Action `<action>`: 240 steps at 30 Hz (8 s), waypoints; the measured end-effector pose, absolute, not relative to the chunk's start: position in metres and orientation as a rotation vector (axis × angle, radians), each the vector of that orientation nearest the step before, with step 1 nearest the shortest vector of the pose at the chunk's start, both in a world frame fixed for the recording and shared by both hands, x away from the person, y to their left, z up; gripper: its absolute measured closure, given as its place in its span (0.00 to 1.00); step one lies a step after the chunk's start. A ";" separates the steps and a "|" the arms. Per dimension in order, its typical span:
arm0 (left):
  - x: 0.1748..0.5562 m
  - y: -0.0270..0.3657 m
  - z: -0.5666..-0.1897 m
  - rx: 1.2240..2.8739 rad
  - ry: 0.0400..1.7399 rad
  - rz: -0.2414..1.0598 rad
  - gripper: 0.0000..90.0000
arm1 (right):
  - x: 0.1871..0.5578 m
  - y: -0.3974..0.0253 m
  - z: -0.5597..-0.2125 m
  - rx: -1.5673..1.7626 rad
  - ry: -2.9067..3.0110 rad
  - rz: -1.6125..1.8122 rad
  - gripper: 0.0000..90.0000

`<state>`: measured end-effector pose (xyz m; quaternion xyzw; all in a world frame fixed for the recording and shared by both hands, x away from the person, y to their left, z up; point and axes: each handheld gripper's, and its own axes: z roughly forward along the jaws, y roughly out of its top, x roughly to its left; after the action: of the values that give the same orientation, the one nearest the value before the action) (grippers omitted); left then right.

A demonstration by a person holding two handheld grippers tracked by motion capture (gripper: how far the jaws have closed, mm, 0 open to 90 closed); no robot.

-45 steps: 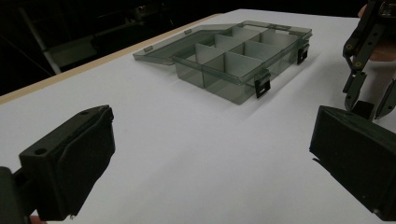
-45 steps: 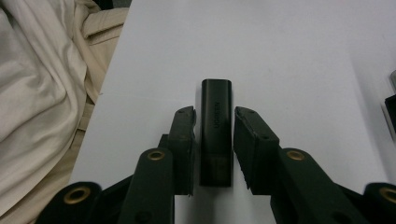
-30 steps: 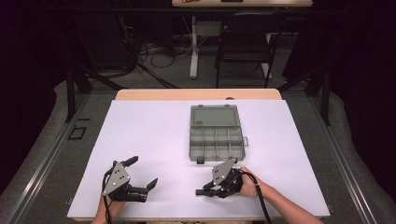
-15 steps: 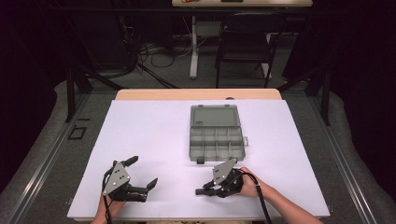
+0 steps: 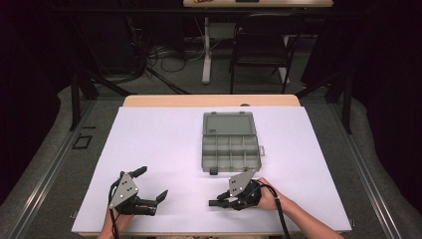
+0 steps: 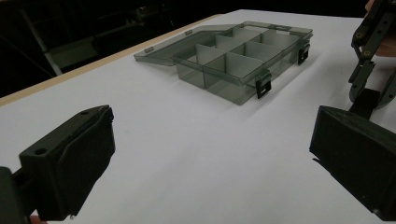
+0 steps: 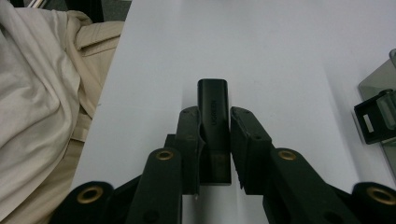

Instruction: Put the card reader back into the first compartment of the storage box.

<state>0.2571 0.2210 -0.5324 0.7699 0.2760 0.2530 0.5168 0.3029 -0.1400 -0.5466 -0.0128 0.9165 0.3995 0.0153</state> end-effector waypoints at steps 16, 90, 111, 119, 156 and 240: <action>0.257 0.221 -0.532 1.848 0.662 0.608 0.00 | 0.303 -0.147 -0.539 0.019 2.806 1.253 0.82; 0.257 0.222 -0.531 1.844 0.655 0.615 0.00 | 0.316 -0.182 -0.499 0.236 2.540 1.287 0.82; 0.257 0.221 -0.531 1.847 0.657 0.617 0.00 | 0.323 -0.186 -0.491 0.315 2.494 1.266 0.82; 0.257 0.220 -0.532 1.846 0.660 0.618 0.00 | 0.326 -0.187 -0.488 0.344 2.480 1.251 0.82; 0.258 0.219 -0.532 1.847 0.654 0.618 0.00 | 0.359 -0.170 -0.470 0.407 2.440 1.175 0.82; 0.259 0.216 -0.532 1.839 0.648 0.605 0.00 | 0.440 -0.071 -0.480 0.864 2.569 0.739 0.82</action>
<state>0.2591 0.2158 -0.5318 0.7679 0.2707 0.2526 0.5228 0.4401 -0.0714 -0.4795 0.3034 0.9019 0.2595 0.1651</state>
